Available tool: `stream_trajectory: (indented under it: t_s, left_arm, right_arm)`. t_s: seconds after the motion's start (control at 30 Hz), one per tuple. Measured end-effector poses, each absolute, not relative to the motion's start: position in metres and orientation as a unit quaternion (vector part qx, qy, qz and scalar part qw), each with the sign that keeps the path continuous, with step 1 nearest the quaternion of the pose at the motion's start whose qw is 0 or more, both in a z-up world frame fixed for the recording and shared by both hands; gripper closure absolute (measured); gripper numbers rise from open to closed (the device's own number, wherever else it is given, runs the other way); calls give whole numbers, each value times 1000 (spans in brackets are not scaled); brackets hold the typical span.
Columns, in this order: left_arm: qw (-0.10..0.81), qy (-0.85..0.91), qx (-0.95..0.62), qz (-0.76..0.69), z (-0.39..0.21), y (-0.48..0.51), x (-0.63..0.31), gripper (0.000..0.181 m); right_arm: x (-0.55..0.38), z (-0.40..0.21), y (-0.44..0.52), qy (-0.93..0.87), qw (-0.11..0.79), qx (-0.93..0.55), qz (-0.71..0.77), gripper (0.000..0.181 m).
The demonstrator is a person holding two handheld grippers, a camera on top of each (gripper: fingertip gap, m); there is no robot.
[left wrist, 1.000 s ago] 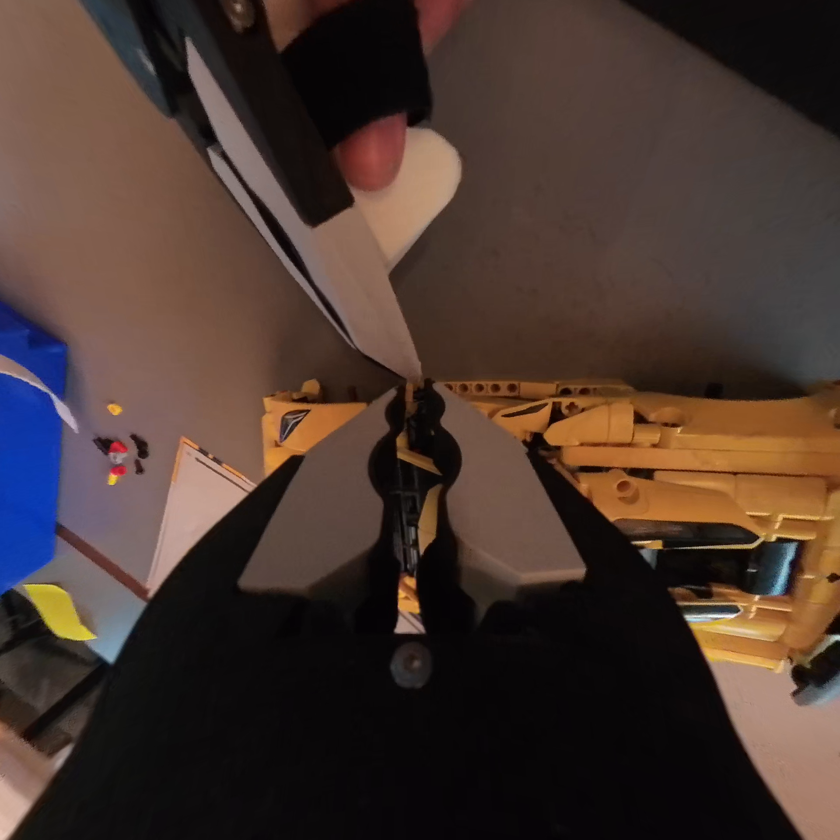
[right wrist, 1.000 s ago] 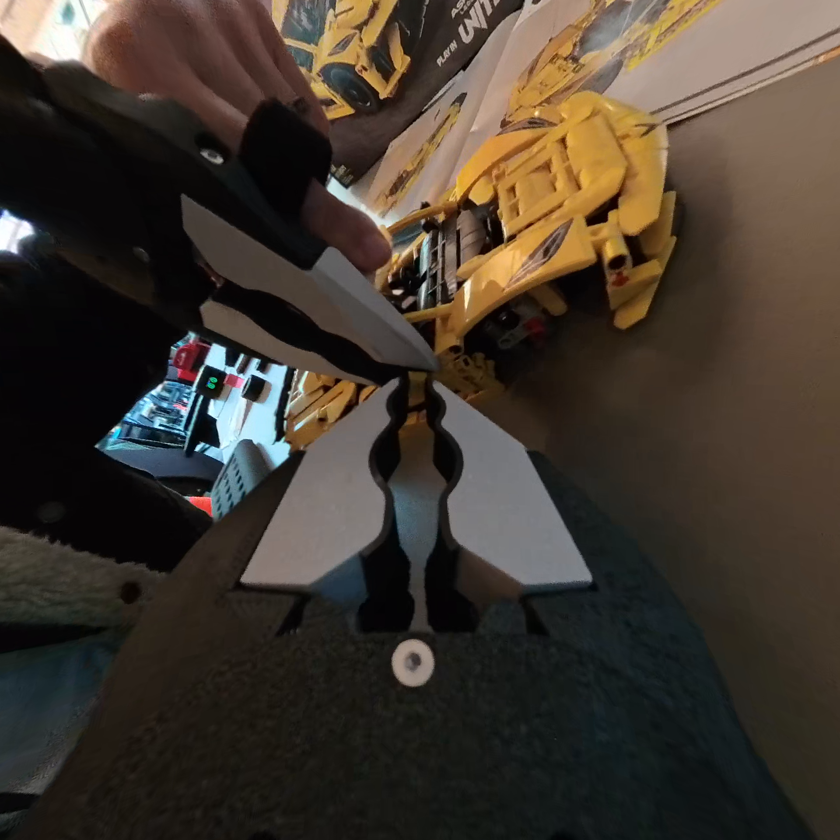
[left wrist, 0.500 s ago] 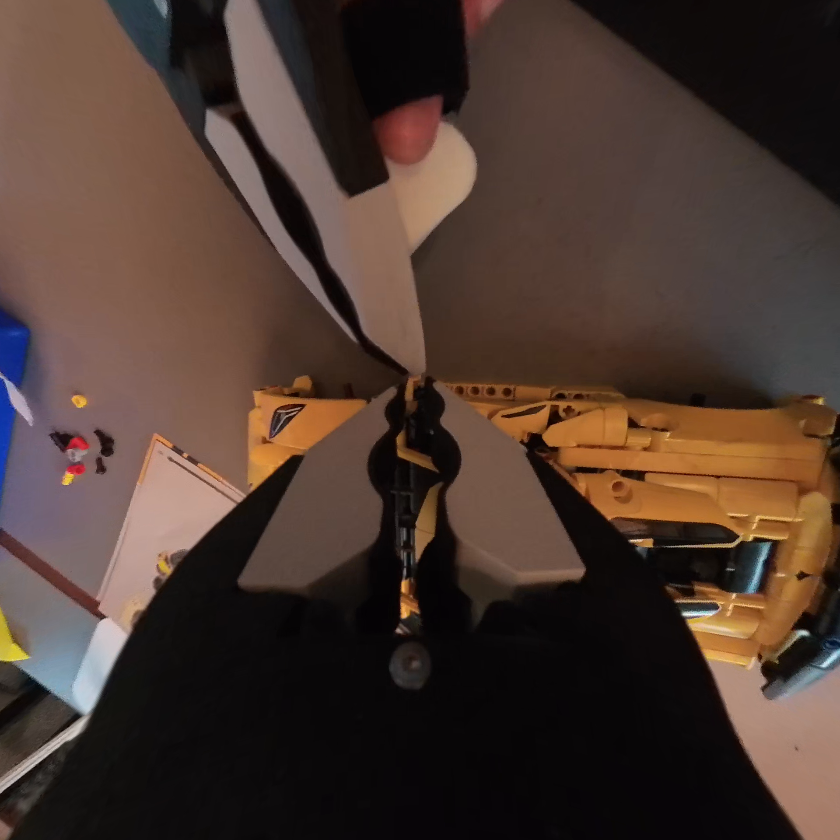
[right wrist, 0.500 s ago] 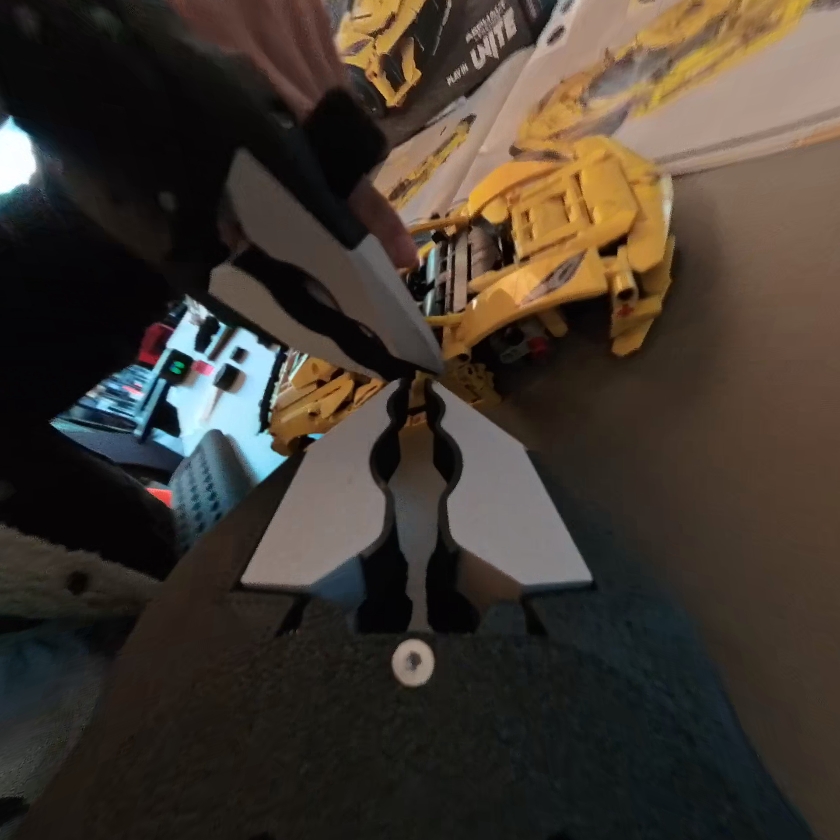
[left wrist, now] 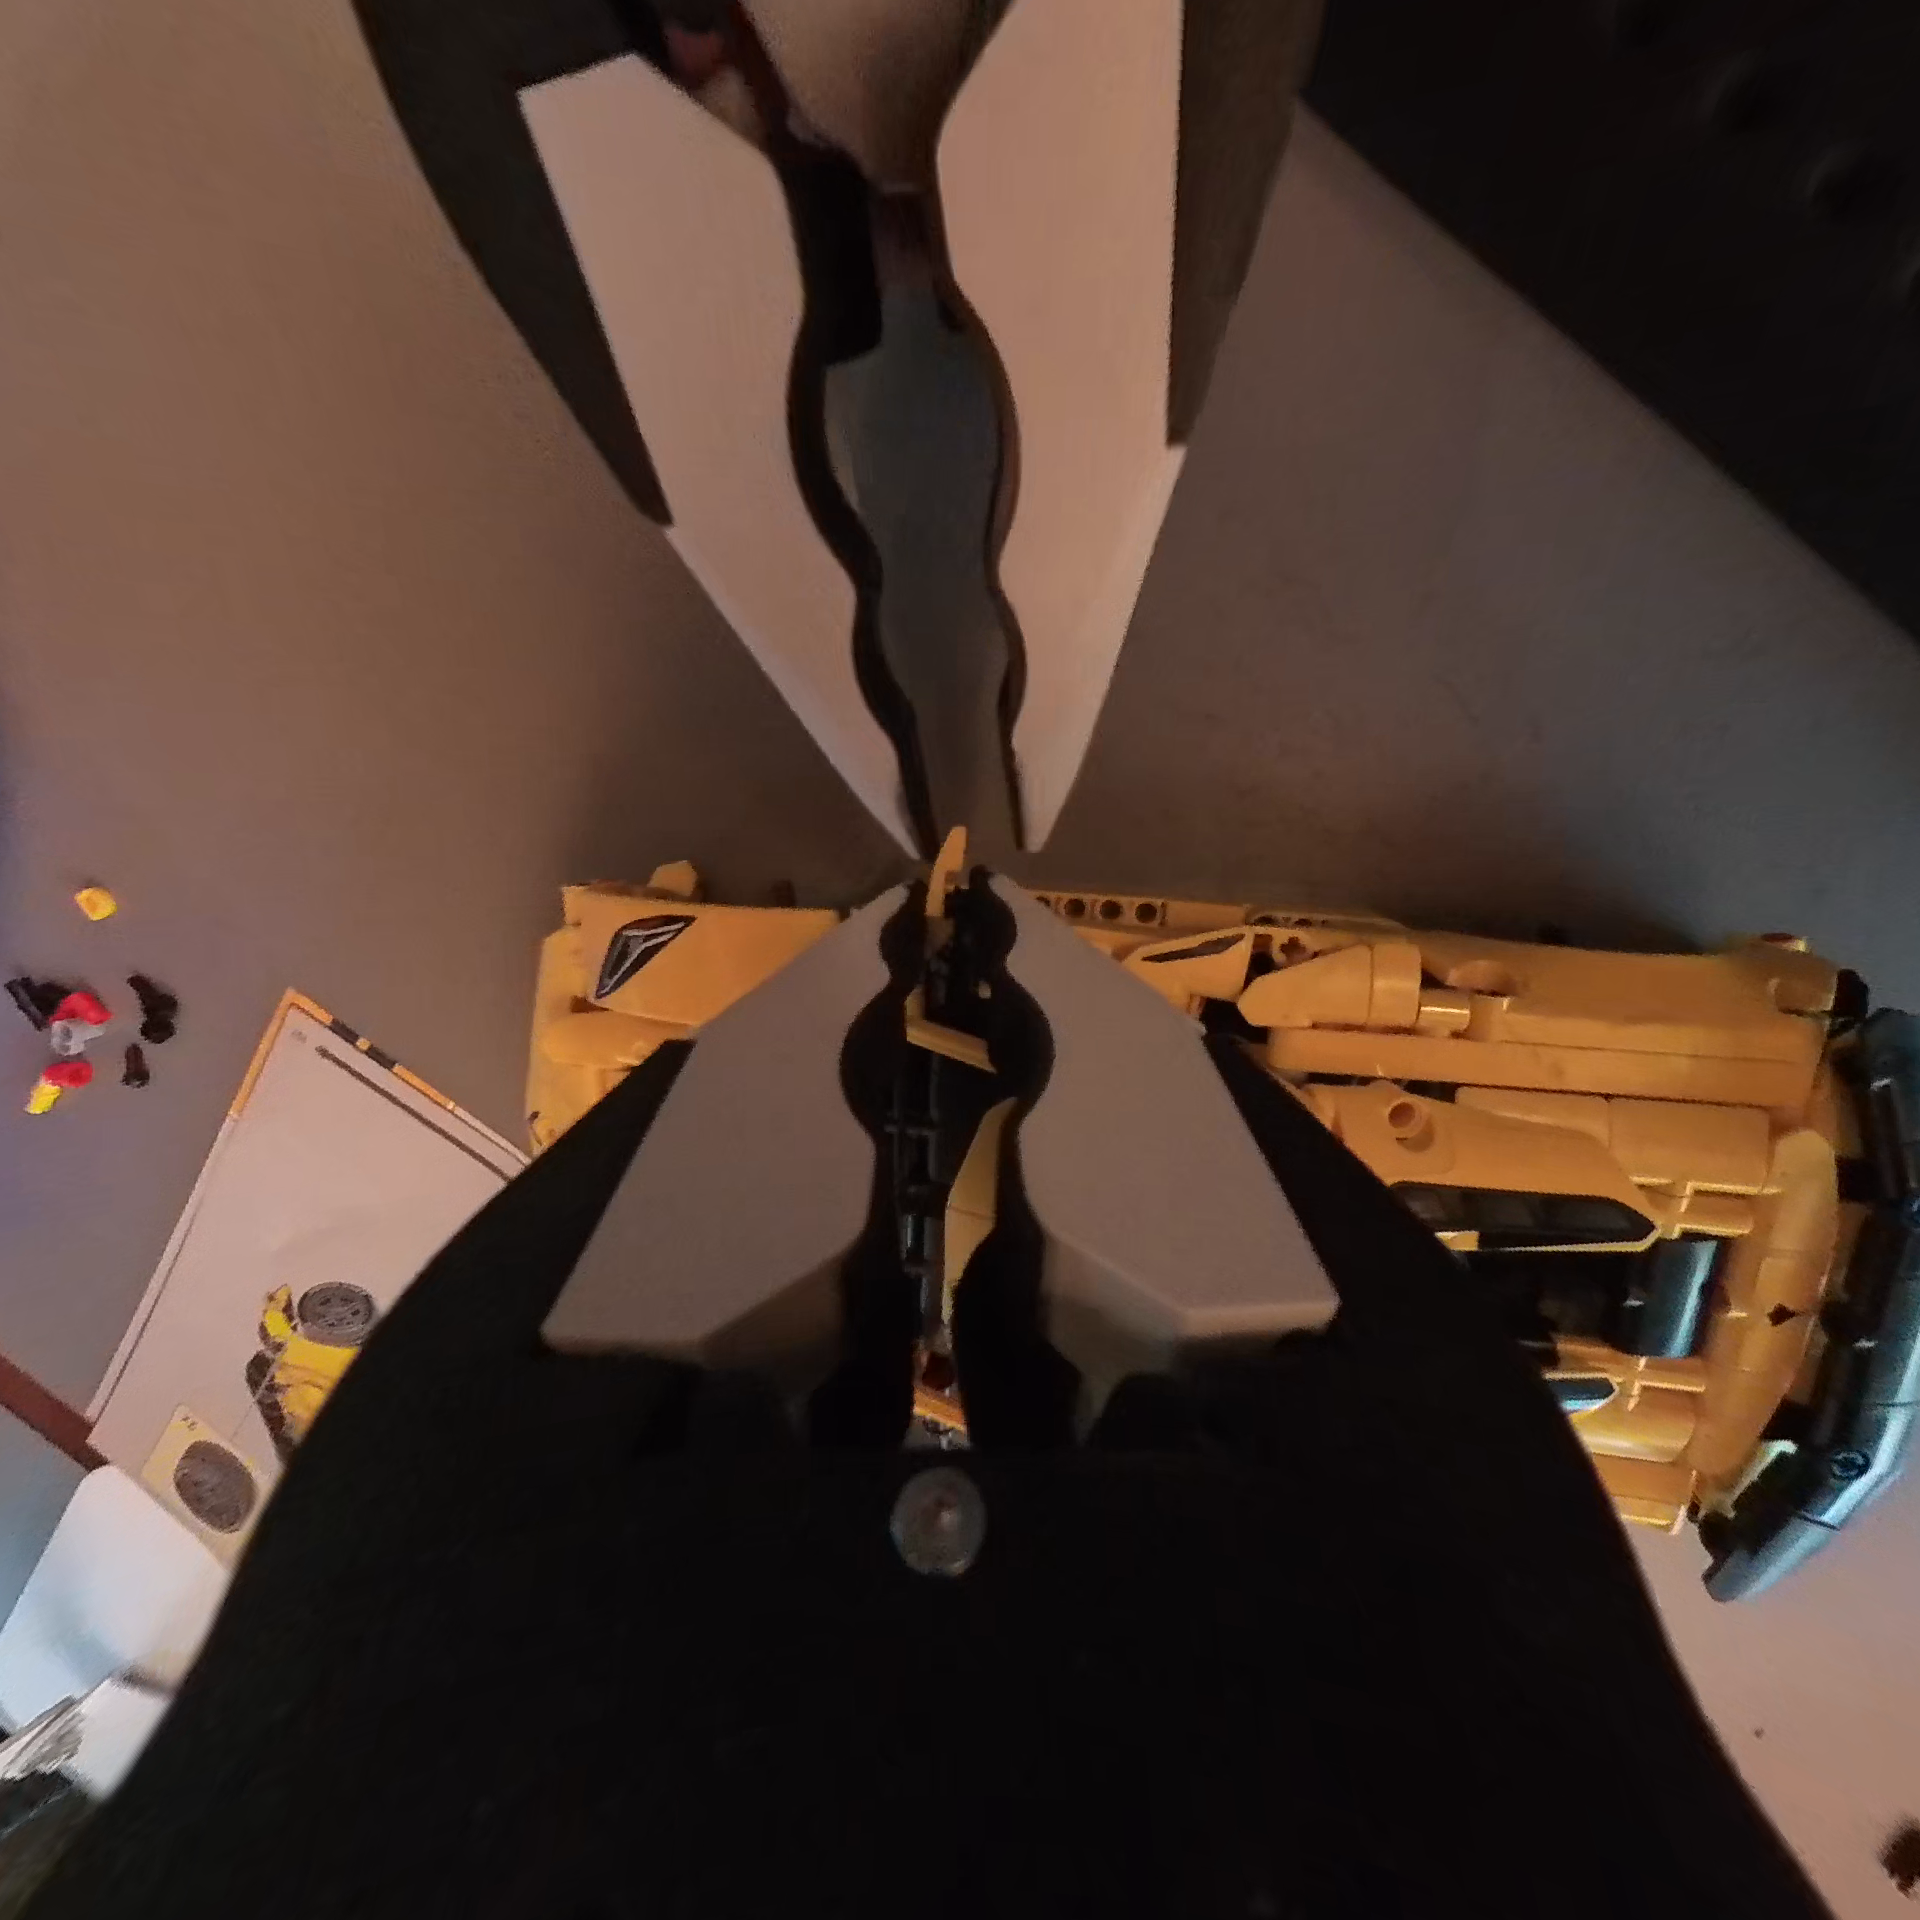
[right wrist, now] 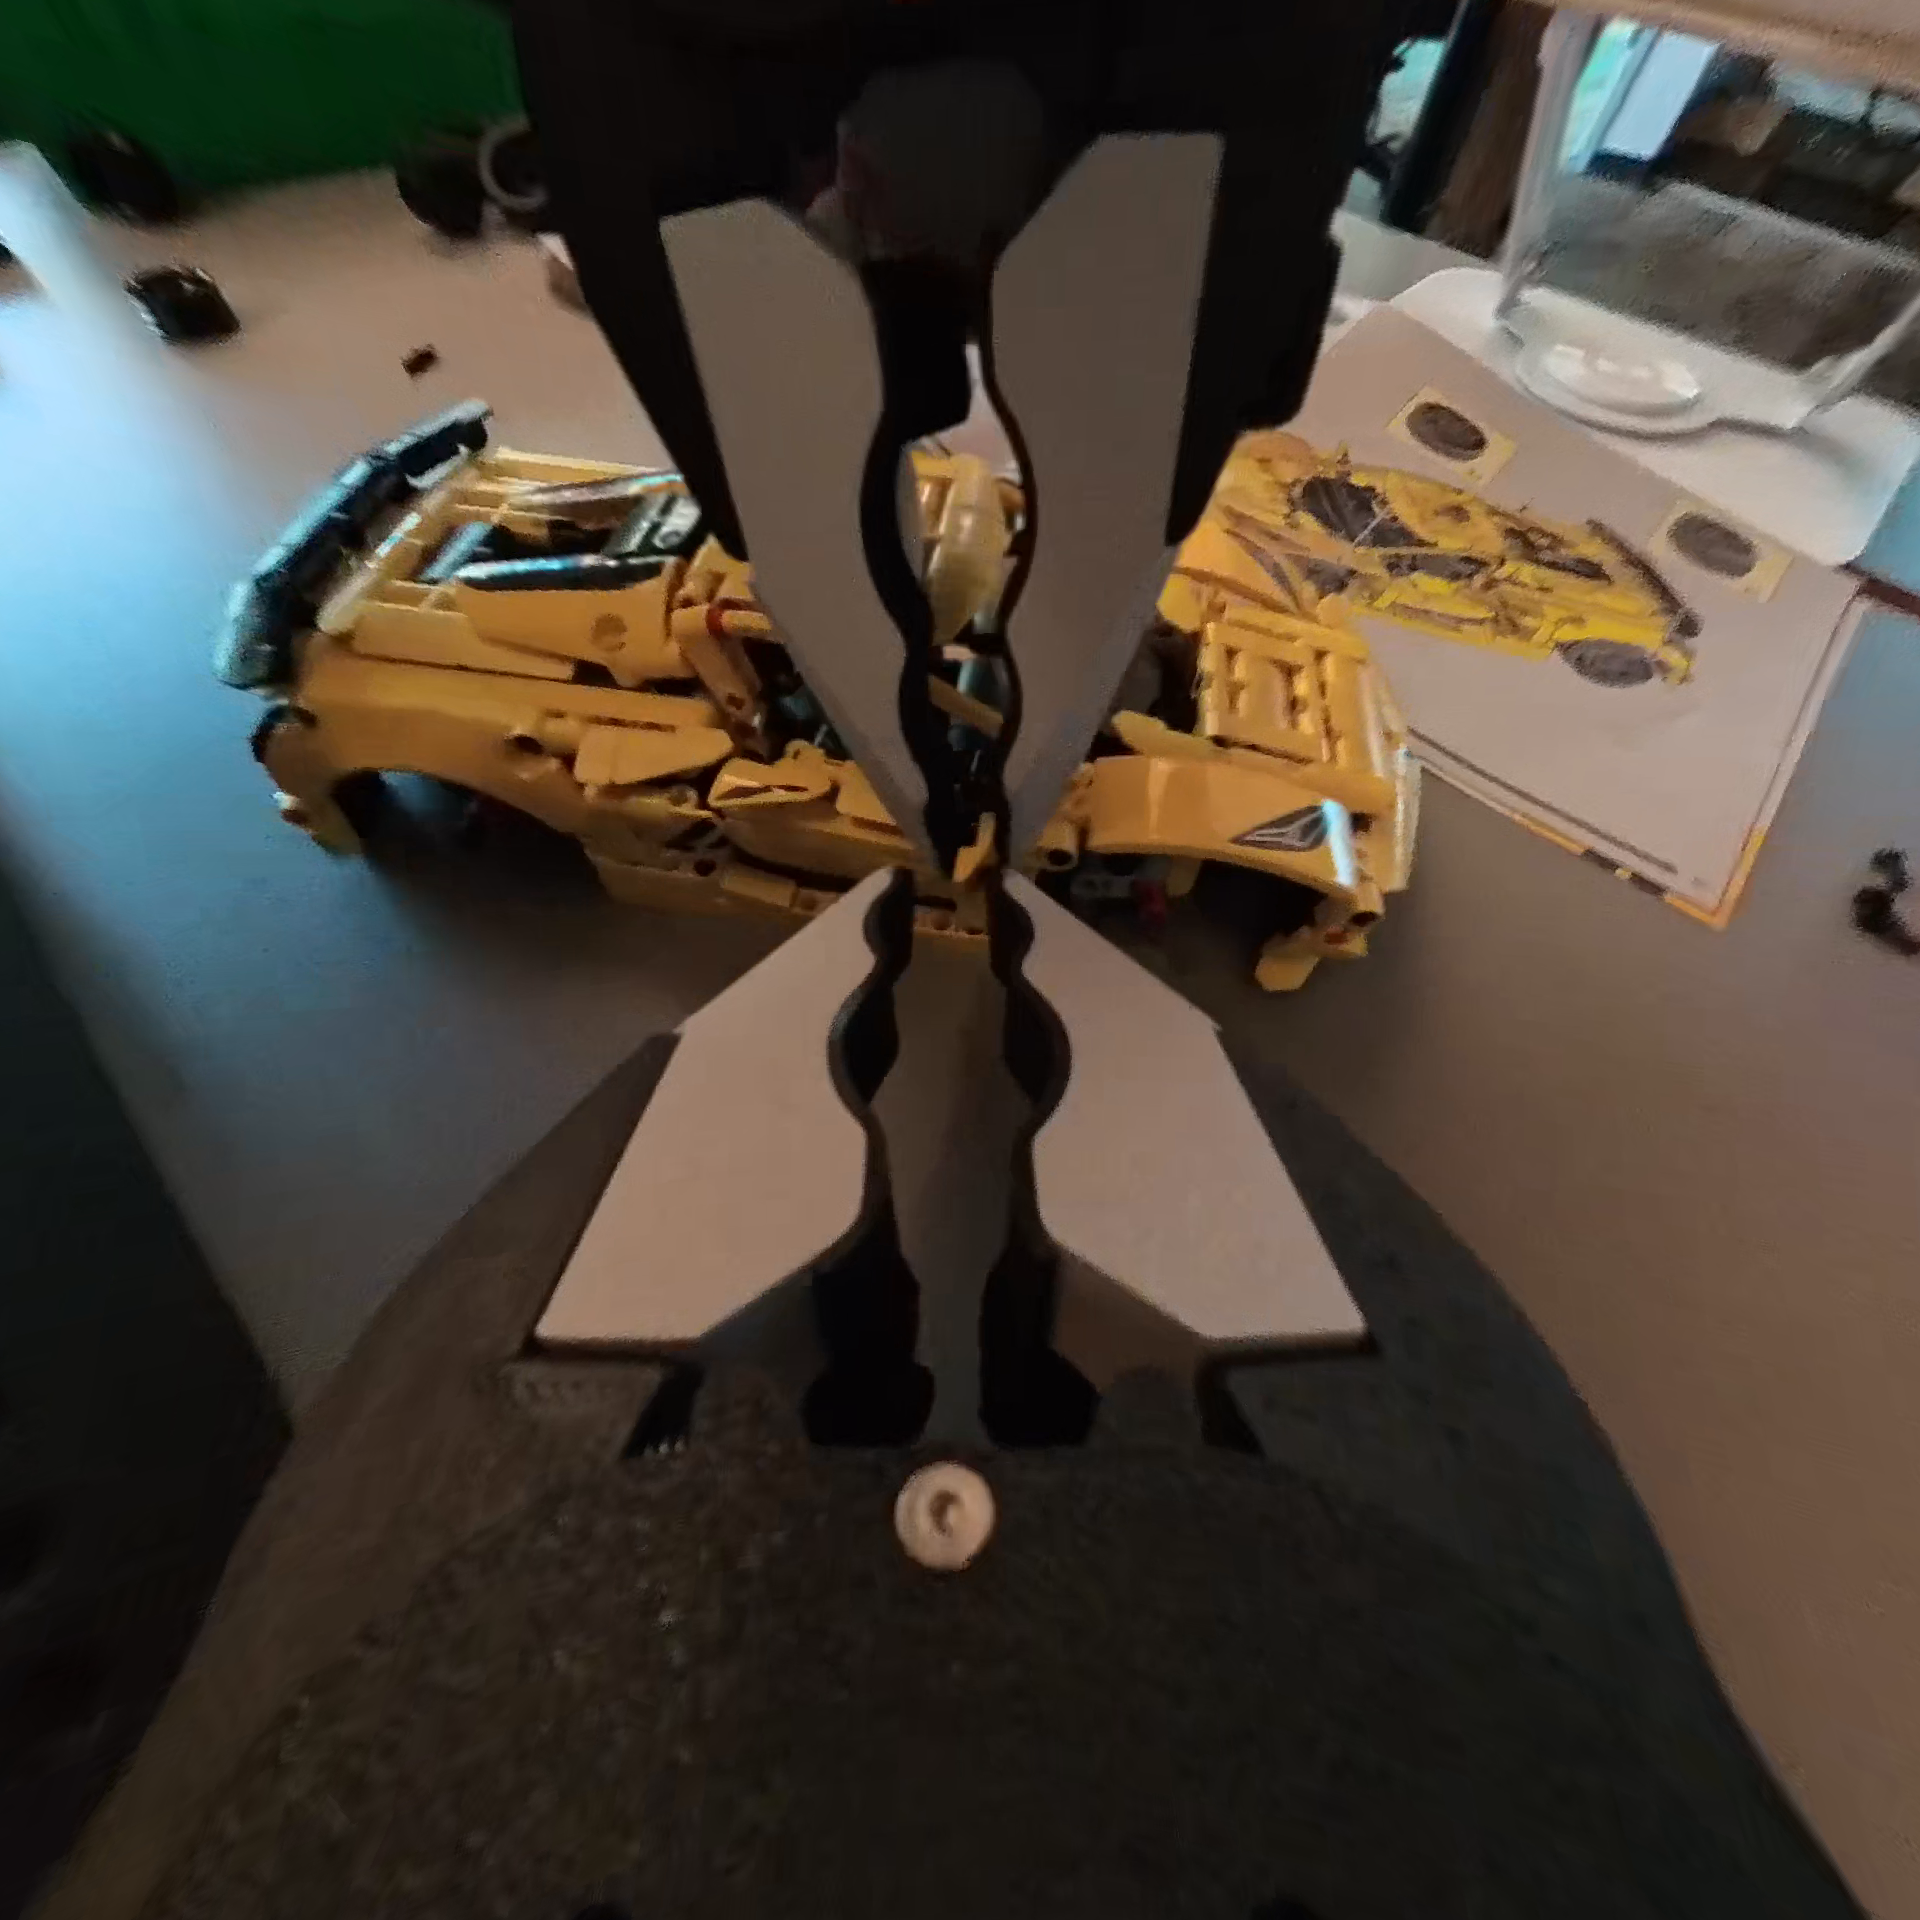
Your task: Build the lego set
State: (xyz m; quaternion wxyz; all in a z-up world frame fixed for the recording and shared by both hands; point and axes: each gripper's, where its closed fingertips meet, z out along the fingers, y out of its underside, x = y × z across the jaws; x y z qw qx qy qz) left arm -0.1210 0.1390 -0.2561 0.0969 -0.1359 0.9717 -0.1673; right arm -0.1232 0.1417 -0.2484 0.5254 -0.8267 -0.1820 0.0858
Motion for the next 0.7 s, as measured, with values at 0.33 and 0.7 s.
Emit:
stream_trajectory:
  t_s: [0.33, 0.7]
  left_arm:
    - [105, 967, -152, -174, -255, 141, -118, 172]
    - [118, 963, -168, -172, -254, 142, -118, 172]
  right_arm:
    - [-116, -243, 146, -207, 537, -817, 20, 178]
    - [-116, -243, 147, -208, 539, -816, 8, 178]
